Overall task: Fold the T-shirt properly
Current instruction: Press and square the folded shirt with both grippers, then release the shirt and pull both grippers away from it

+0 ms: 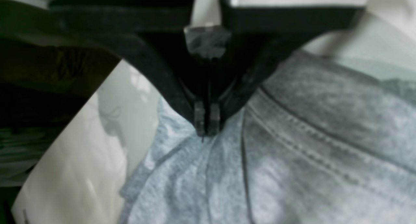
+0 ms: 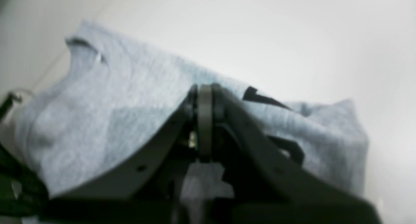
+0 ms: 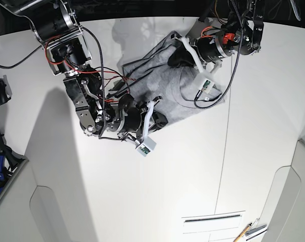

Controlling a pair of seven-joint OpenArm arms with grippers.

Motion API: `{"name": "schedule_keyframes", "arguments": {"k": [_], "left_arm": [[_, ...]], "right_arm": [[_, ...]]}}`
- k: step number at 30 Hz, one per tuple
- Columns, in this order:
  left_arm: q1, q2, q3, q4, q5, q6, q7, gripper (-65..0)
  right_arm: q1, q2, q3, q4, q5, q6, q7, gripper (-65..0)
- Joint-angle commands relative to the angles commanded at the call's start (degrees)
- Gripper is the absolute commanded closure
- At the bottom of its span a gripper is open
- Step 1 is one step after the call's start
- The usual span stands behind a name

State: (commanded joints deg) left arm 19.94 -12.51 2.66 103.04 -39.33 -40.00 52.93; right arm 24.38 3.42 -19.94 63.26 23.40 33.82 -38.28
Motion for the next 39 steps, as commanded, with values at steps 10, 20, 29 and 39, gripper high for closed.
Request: {"name": "schedule_keyframes", "arguments": {"k": [10, 20, 29, 39], "left_arm": [[-3.0, -0.1, -4.7, 0.0, 5.9, 0.0, -1.8, 0.0], [-9.5, 0.0, -5.8, -4.9, 7.5, 0.0, -2.4, 0.0], [-13.9, -1.1, -5.9, -4.6, -0.2, 0.0, -1.0, 0.0], [-13.1, -5.7, -5.8, 0.0, -10.5, 0.0, 8.2, 0.0]], "right_arm": [[-3.5, 7.0, 0.2, 8.3, 10.0, -0.02, -8.2, 0.0], [-11.8, 11.1, 0.6, 19.0, 12.0, -0.22, -12.0, 0.0], [-13.6, 11.1, 7.5, 25.2, 12.0, -0.24, -11.8, 0.0], [-12.9, 11.1, 16.4, 25.3, 11.3, -0.24, -12.4, 0.0]]}}
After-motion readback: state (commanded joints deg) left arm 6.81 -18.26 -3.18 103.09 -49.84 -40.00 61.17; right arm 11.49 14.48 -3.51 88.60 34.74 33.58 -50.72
